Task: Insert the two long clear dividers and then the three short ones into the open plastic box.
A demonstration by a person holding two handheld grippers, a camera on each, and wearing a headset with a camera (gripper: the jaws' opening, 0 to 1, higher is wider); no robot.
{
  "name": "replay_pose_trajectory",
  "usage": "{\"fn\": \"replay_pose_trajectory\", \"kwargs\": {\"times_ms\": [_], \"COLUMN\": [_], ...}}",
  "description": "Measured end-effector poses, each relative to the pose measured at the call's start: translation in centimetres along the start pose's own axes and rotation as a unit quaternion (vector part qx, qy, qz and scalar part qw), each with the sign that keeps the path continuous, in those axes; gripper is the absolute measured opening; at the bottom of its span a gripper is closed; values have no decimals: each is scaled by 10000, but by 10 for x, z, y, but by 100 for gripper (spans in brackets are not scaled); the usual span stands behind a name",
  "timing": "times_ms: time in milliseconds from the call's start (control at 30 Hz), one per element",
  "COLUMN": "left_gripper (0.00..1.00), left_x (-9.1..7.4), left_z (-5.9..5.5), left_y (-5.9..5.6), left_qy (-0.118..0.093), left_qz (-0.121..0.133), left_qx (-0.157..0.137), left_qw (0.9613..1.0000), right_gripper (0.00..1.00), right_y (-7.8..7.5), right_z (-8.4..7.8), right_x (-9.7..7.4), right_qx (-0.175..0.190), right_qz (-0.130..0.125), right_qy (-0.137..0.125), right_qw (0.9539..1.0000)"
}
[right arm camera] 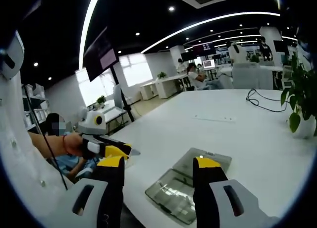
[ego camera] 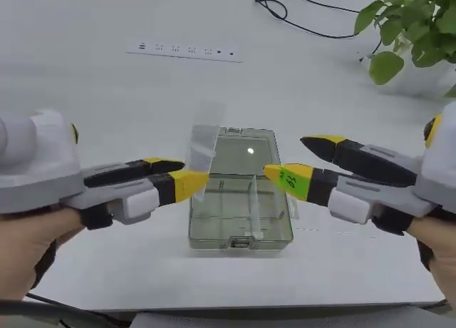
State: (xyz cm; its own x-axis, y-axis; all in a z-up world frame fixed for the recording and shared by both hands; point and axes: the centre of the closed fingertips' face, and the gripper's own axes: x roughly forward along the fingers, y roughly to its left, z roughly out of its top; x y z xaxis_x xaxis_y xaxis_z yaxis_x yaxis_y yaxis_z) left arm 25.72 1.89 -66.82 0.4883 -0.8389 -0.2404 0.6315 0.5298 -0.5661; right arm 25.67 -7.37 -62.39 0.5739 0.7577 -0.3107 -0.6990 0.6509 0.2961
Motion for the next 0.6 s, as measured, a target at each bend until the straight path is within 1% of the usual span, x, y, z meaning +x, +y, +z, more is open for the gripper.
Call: {"fn": "replay_pose_trajectory", "kwargs": {"times_ms": [233,333,500,600], "left_gripper": [30,30,30,30], "left_x": [5,7,11,15], "left_z": [5,7,9,9], "left_y": [-8,-12,-15,-19], "left_qy": [-99,-111,-116,-98], "left_qz": [-67,-79,-35,-33], "left_qx": [67,91,146,219], "left_qw": [9999,9999,9998,9997], "right_gripper": [47,42,33,30], "right_y": [5,8,17,22], "right_z": [8,8,5,0], "right_x": [6,9,21,29], "right_qx": [226,322,445,483], "right_qz": [-44,-8,71,110], "right_qy": [-135,-142,-67,4], "right_qw": [9996,9994,9990,9988]}}
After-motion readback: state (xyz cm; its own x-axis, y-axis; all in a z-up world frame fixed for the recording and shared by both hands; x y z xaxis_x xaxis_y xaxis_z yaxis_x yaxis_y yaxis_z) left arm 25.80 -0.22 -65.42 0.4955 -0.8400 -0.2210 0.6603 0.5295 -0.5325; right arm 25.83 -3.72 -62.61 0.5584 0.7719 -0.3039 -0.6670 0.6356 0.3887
